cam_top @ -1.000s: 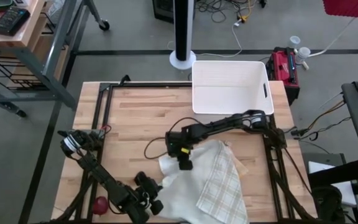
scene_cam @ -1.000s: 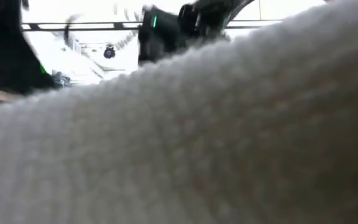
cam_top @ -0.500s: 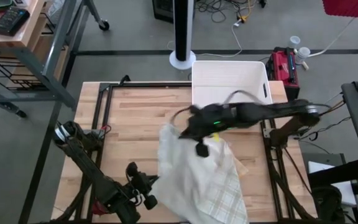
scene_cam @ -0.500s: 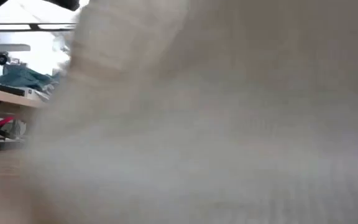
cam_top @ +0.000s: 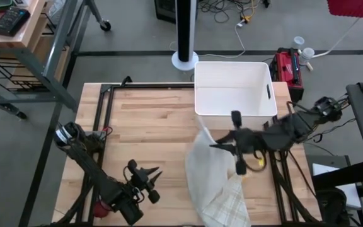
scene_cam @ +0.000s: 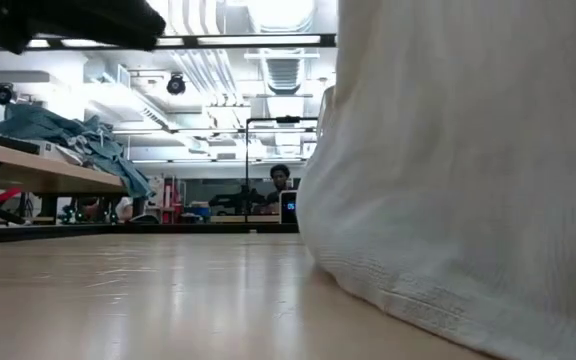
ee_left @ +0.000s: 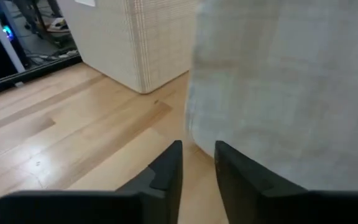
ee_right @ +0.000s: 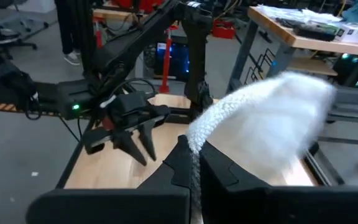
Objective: Fold towel
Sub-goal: Fold the white checkered towel
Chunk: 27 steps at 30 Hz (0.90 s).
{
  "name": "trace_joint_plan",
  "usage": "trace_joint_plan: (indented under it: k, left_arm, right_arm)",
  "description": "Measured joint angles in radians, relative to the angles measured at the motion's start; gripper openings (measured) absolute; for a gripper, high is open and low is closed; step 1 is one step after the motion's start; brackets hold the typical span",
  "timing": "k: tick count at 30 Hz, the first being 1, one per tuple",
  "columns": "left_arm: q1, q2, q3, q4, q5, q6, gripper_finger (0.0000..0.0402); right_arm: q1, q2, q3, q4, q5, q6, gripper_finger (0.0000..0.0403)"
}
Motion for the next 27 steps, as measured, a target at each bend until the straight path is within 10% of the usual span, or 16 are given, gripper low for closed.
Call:
trace_joint_plan:
  k: [9,21,27]
  left_arm:
    - [0.065,0.000,-0.105,0.609,-0.008,0.535,0.0107]
    - [0.178,-0.082,-0.259,1.271,0.182,1.186,0.0077]
    - [0.275,-0.124,-0.383,1.702,0.582,1.207,0.0076]
  right_arm:
    - [0.190,-0.001,0.000,0.042,0.247,-0.045,0.0000]
    - [0.310,-0.003,0.133,0.258,0.149,-0.354,0.0000]
    - [0.374,-0.003,0.261,0.267,0.140,-0.446,0.0000]
